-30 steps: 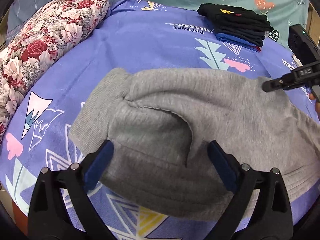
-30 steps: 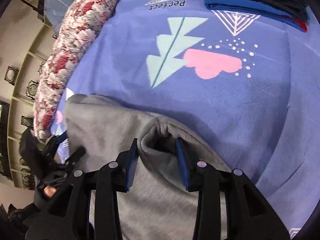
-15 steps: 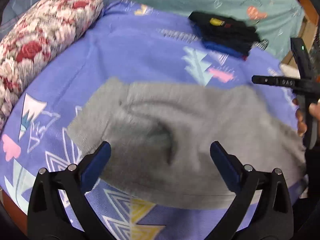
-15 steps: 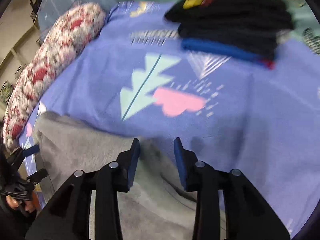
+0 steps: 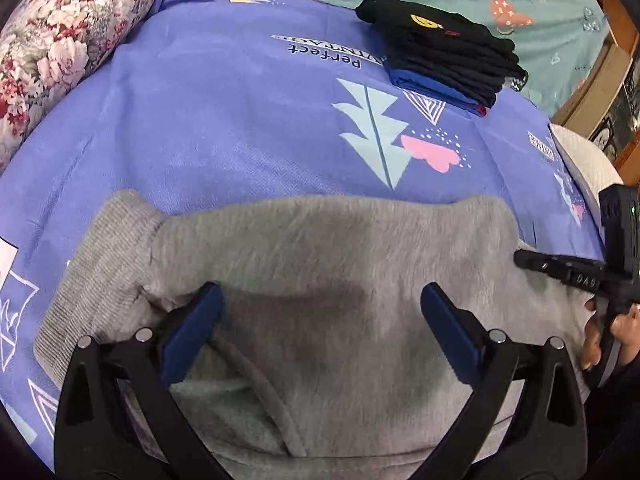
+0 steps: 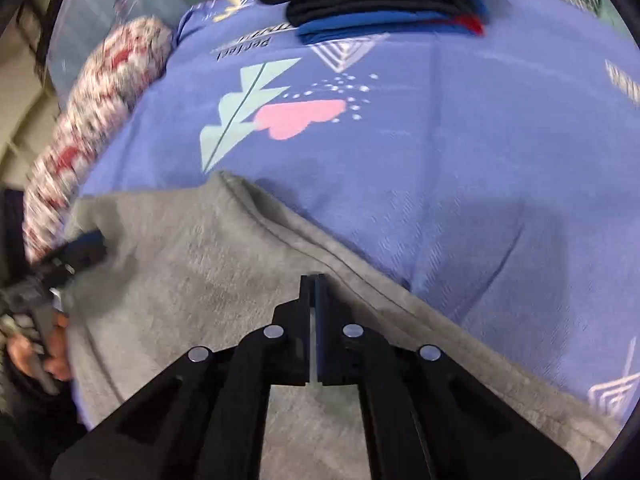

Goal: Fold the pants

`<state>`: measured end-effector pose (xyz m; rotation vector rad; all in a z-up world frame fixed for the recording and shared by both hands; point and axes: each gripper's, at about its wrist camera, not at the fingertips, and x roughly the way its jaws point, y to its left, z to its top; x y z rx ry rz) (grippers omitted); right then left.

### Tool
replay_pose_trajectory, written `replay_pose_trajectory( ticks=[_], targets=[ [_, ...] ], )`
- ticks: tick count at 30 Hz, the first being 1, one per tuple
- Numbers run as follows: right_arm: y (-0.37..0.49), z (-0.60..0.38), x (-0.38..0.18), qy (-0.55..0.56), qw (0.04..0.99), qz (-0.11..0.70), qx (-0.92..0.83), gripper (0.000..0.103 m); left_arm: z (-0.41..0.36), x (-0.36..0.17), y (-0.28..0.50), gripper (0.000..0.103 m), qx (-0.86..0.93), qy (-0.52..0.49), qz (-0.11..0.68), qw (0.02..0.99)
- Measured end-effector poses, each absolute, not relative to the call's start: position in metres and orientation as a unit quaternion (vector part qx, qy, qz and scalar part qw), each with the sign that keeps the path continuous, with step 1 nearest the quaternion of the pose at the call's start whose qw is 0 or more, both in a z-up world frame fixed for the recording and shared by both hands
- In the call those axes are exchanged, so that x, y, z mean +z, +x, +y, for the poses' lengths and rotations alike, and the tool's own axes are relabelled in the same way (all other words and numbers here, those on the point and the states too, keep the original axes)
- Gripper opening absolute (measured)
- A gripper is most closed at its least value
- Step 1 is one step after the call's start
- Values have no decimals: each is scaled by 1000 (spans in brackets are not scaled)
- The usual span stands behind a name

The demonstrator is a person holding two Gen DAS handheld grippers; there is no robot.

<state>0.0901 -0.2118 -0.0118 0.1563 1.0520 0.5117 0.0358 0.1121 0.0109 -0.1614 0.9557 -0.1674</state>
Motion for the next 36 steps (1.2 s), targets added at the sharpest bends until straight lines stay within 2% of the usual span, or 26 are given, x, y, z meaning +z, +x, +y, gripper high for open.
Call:
replay_pose_trajectory(
  ticks=[4, 8, 13, 14, 15, 17, 18, 25, 26, 27, 29, 30, 32, 36],
  targets=[
    [74, -232, -10, 70, 838, 492, 224, 0, 108, 10, 30, 101, -77, -60, 447, 889],
    [34, -277, 27, 54, 879, 438, 183, 23, 101, 10, 32, 101, -68, -47, 443, 893],
    [-29, -388, 54, 9, 916, 402, -2, 31, 104, 11, 32, 101, -70, -56, 437, 895],
    [-39, -409, 54, 6, 915, 402, -34, 40, 105, 11, 32, 101, -71, -61, 436, 895],
    [-49, -428, 53, 10, 912, 406, -61, 58, 106, 11, 32, 101, -71, -64, 435, 895],
    [-62, -454, 46, 23, 905, 415, -90, 71, 106, 11, 32, 101, -70, -63, 435, 896],
    [-68, -461, 41, 31, 903, 422, -77, 74, 105, 11, 33, 101, -69, -61, 435, 896],
    [-67, -463, 3, 37, 886, 463, -16, 73, 104, 11, 31, 101, -67, -58, 434, 896],
    [-66, -465, -2, 51, 882, 468, -1, 71, 105, 11, 31, 101, -67, -58, 434, 897],
    [-65, -469, -5, 61, 879, 473, 16, 60, 105, 10, 31, 101, -67, -59, 433, 897],
    [-67, -463, -5, 69, 873, 481, 53, 50, 105, 10, 30, 101, -66, -58, 433, 897],
    [-69, -457, -2, 57, 872, 483, 65, 36, 105, 10, 30, 101, -66, -57, 433, 897],
    [-69, -452, 3, 47, 871, 481, 84, 19, 104, 10, 30, 101, -64, -55, 433, 897],
    [-81, -457, 24, 50, 896, 438, 44, 13, 104, 11, 29, 101, -63, -55, 432, 898]
  ],
)
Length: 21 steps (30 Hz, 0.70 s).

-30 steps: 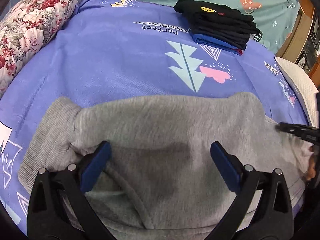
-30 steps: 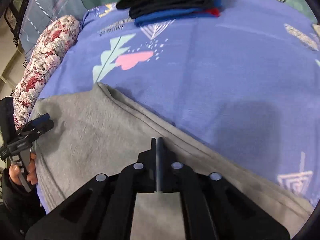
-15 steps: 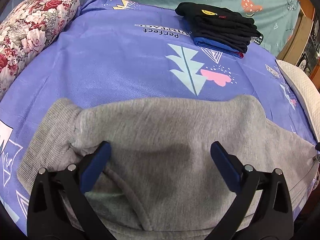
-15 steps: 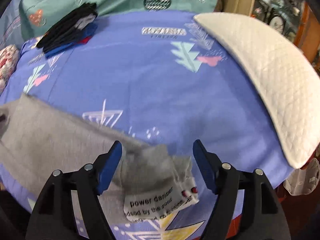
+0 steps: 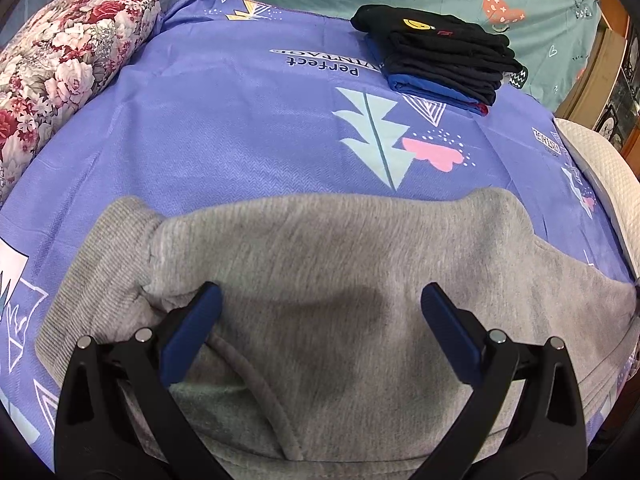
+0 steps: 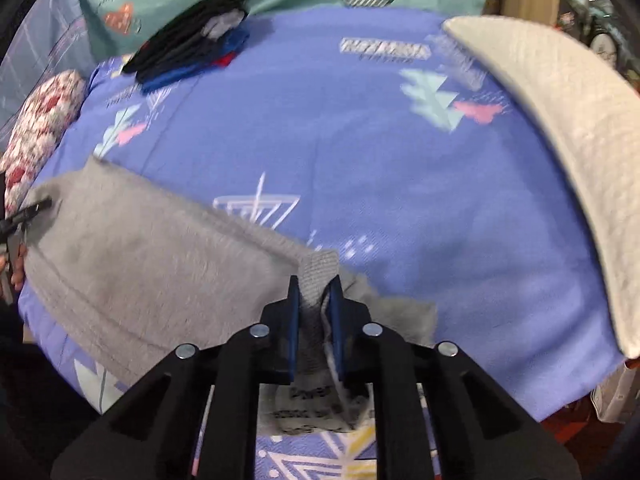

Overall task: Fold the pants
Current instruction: 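Grasp the labelled cuff of the pant leg with the right gripper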

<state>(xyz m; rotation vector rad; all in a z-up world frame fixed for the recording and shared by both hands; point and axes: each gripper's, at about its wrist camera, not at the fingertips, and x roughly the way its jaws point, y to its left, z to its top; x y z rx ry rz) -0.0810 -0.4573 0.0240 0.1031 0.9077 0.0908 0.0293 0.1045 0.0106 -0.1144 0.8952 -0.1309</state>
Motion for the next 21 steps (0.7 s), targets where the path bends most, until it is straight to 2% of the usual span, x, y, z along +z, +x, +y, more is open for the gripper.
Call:
replay_pose_trajectory(
  ticks=[3, 5, 10, 14, 18, 20, 21],
  targets=[
    [-96, -471, 47, 79, 915, 395, 31, 13, 103, 12, 28, 101, -60, -52, 429, 900],
    [-100, -470, 51, 74, 916, 393, 14, 13, 102, 11, 28, 101, -57, -49, 429, 900],
    [-79, -476, -4, 73, 884, 459, -47, 13, 97, 12, 27, 101, -47, -32, 427, 903],
    [-79, -485, -13, 97, 887, 447, -59, 14, 96, 13, 26, 101, -44, -29, 424, 904],
    [-88, -483, 16, 60, 891, 427, -141, 28, 97, 13, 26, 101, -44, -30, 425, 904],
    [-93, -472, 41, 61, 910, 392, -119, 29, 97, 13, 27, 101, -44, -29, 425, 904],
    [-92, -459, 53, 68, 921, 377, -74, 39, 97, 12, 27, 101, -44, -28, 426, 903]
  ],
)
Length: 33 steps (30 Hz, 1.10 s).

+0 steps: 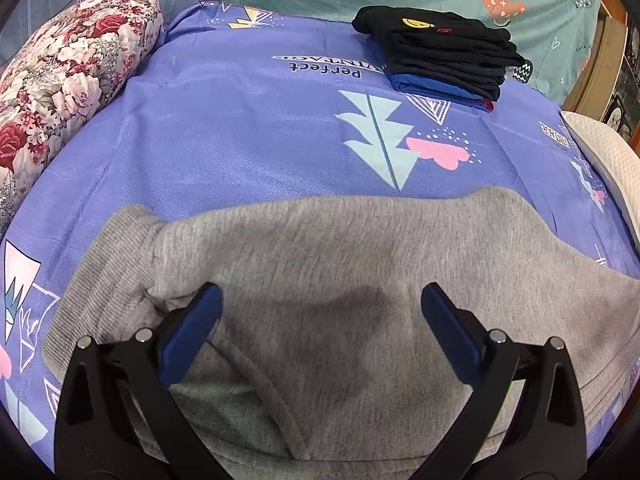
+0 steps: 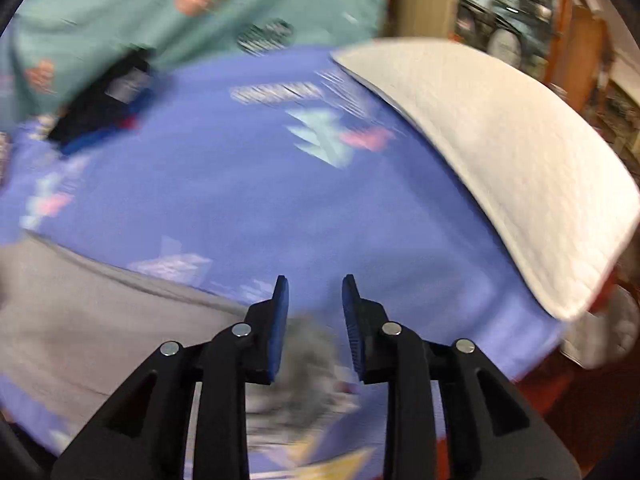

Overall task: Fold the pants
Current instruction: 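Grasp the labelled cuff of the pant leg with the right gripper, then lift the labelled cuff and fold it toward the waistband with the right gripper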

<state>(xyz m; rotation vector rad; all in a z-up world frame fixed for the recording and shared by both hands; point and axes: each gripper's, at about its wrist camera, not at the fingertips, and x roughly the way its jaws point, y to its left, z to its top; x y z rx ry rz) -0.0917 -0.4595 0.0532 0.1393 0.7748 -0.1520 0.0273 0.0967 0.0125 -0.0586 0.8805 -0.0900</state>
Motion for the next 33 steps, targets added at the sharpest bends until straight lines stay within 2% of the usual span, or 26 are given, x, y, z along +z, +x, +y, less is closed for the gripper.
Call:
replay_pose_trajectory(
  ticks=[1, 4, 8, 10, 11, 12, 13, 14, 16, 19, 21, 22, 23, 24, 29, 33],
  targets=[
    [-86, -440, 63, 64, 927, 368, -26, 42, 96, 12, 28, 101, -43, -27, 427, 903],
    [-54, -368, 71, 28, 921, 375, 102, 43, 98, 13, 27, 101, -45, -29, 425, 904],
    [-11, -290, 36, 3, 872, 444, 206, 41, 99, 13, 26, 101, -48, -34, 423, 904],
    [7, -281, 1, -15, 849, 496, 182, 33, 99, 13, 26, 101, -48, -33, 423, 904],
    [13, -286, -16, -21, 846, 508, 163, 24, 99, 12, 27, 101, -48, -33, 424, 904],
    [14, -294, -18, -8, 854, 491, 171, 14, 99, 12, 27, 101, -47, -32, 425, 903],
    [16, -305, -20, 15, 857, 486, 171, 7, 98, 12, 27, 101, -46, -30, 424, 904],
    [16, -318, -20, 41, 859, 485, 156, 4, 96, 12, 27, 101, -45, -28, 425, 904],
    [9, -336, -17, 54, 873, 471, 117, 5, 95, 13, 26, 101, -42, -24, 425, 904],
    [-24, -379, -4, 115, 881, 450, 88, 18, 96, 15, 22, 101, -44, -24, 417, 908],
    [-64, -416, 14, 155, 894, 416, 60, 48, 98, 17, 20, 101, -46, -30, 414, 909],
    [-80, -430, 20, 170, 897, 406, 42, 57, 99, 16, 21, 101, -46, -32, 415, 908],
    [-100, -450, 23, 196, 895, 401, 20, 74, 99, 16, 22, 101, -46, -32, 416, 908],
    [-118, -463, 24, 222, 890, 399, 7, 86, 98, 16, 23, 101, -44, -29, 417, 907],
    [-166, -501, 6, 336, 845, 417, 2, 96, 95, 14, 24, 101, -41, -21, 420, 906],
    [-151, -491, -11, 339, 837, 429, 9, 96, 96, 15, 23, 101, -44, -25, 417, 908]
  ],
)
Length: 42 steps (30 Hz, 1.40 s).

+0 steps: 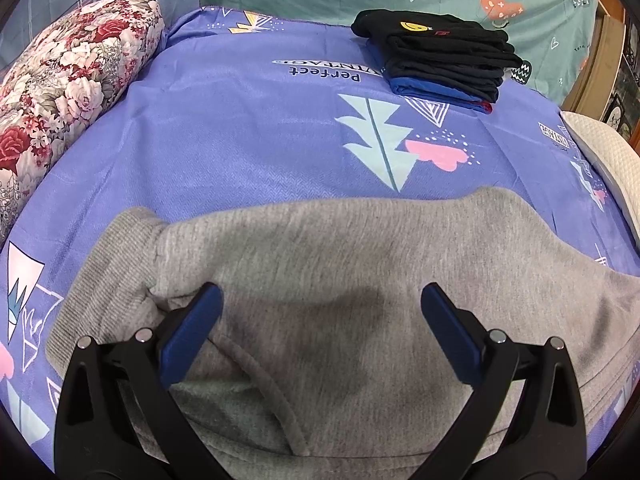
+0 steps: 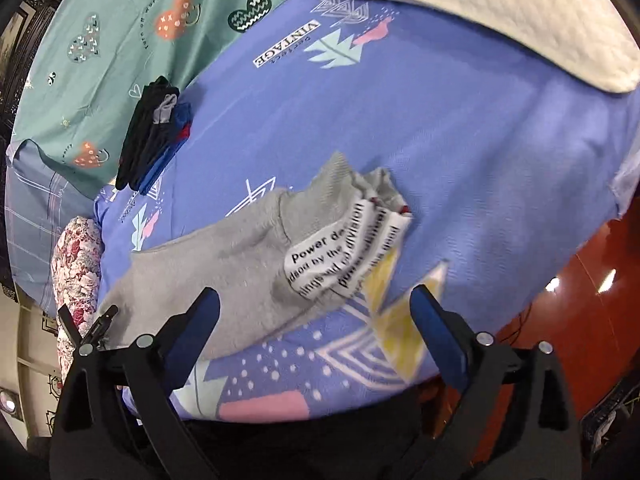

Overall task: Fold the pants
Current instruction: 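Lift the labelled cuff and fold it toward the waistband with the right gripper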

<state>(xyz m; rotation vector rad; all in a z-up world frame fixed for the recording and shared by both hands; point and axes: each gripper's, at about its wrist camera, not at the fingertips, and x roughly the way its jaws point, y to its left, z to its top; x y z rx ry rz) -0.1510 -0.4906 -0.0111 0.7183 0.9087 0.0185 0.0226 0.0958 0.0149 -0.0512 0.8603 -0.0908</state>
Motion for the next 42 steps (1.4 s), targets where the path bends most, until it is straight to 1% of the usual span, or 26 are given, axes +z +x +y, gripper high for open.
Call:
replay_pose_trajectory(
  ticks=[3, 8, 9, 10, 11, 12, 15, 17, 19, 21, 23, 25, 28, 29, 30, 34, 35, 36, 38, 42],
  targets=[
    [-128, -487, -19, 335, 832, 442, 0, 96, 99, 15, 22, 101, -48, -32, 415, 908],
    [-123, -490, -28, 353, 837, 419, -1, 98, 102, 16, 20, 101, -52, -40, 410, 910],
    [-124, -488, -28, 356, 838, 414, 9, 93, 102, 17, 20, 101, -53, -42, 410, 910],
    [-128, -486, -26, 351, 844, 405, 6, 84, 103, 17, 20, 101, -55, -43, 409, 910],
    [-132, -485, -22, 344, 853, 394, -6, 46, 104, 17, 20, 101, -56, -45, 409, 910],
    [-136, -483, -17, 332, 860, 386, -19, 40, 104, 17, 20, 101, -57, -46, 409, 909],
    [-140, -464, 15, 291, 890, 350, -16, 33, 105, 17, 20, 101, -60, -51, 409, 909],
    [-135, -431, 52, 229, 916, 329, 9, 29, 106, 18, 19, 101, -63, -54, 407, 910],
    [-127, -386, 90, 163, 934, 313, 54, 23, 107, 18, 19, 101, -65, -59, 406, 910],
    [-115, -332, 115, 108, 939, 305, 112, 23, 108, 18, 19, 101, -65, -61, 405, 910],
    [-99, -275, 118, 55, 934, 316, 160, 22, 108, 19, 19, 101, -66, -64, 403, 910],
    [-77, -225, 95, 23, 910, 361, 203, 21, 110, 19, 18, 101, -68, -67, 402, 911],
    [-52, -172, 22, -30, 849, 472, 237, 22, 112, 19, 17, 101, -72, -74, 400, 911],
    [-55, -168, 13, -48, 853, 463, 237, 22, 113, 19, 17, 101, -72, -75, 401, 910],
    [-63, -164, 16, -74, 866, 436, 233, 23, 113, 20, 17, 101, -73, -76, 400, 911],
    [-89, -165, 34, -143, 886, 385, 215, 26, 111, 19, 19, 101, -72, -74, 403, 909],
    [-96, -165, 36, -163, 888, 376, 210, 29, 111, 19, 19, 101, -73, -74, 403, 909],
    [-101, -163, 36, -182, 887, 370, 208, 39, 112, 19, 19, 101, -74, -75, 402, 910],
    [-111, -158, 35, -229, 885, 357, 193, 56, 114, 19, 18, 101, -78, -82, 400, 909],
    [-107, -163, 33, -261, 881, 356, 171, 57, 114, 19, 18, 101, -78, -82, 400, 909]
  ],
)
